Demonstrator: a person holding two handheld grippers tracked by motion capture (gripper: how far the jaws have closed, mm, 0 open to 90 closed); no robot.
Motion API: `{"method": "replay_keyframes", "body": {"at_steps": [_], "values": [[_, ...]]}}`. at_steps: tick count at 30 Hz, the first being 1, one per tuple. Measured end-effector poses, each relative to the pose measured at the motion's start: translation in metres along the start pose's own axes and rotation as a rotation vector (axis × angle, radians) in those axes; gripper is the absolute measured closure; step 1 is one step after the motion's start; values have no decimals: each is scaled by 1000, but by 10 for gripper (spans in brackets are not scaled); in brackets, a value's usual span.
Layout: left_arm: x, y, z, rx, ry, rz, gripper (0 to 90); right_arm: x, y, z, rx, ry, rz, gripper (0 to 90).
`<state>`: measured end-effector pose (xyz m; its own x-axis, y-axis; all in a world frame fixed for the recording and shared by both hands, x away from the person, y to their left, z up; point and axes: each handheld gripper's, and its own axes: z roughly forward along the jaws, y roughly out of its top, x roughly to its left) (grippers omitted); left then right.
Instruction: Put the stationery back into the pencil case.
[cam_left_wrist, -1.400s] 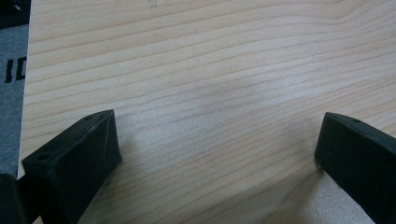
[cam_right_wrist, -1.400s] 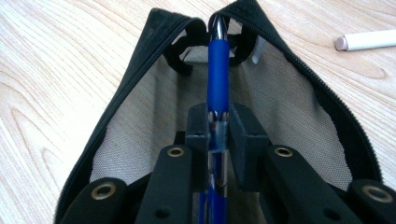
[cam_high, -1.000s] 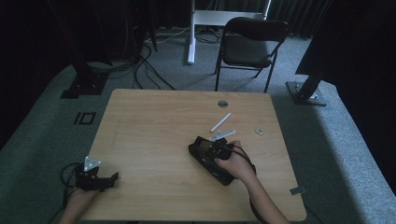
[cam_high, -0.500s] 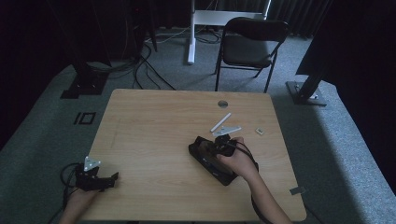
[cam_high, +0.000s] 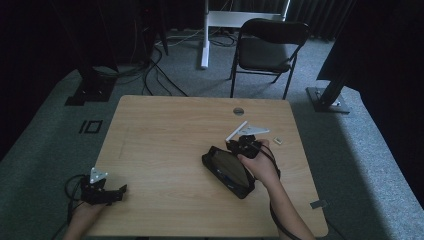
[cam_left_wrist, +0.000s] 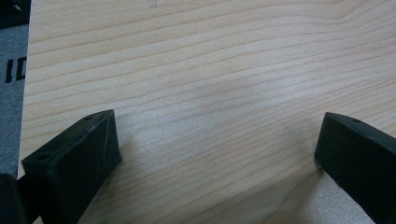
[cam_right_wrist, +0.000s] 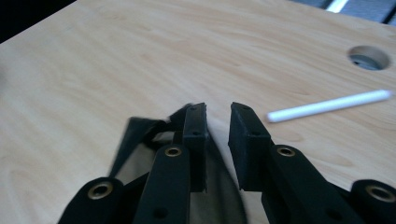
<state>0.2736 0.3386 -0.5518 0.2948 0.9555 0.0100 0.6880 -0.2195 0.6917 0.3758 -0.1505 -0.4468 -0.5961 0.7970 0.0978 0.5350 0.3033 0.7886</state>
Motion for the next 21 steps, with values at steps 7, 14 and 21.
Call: {"method": "replay_keyframes", "body": {"at_steps": [7,14,21], "values": [[0,0,0,0,0,0,1,-20,-3,5,-11,-63,65,753],[0,0,0,0,0,0,1,-42,-14,8,-26,-141,105,752],[0,0,0,0,0,0,1,-64,-27,7,-32,-203,149,746]]}}
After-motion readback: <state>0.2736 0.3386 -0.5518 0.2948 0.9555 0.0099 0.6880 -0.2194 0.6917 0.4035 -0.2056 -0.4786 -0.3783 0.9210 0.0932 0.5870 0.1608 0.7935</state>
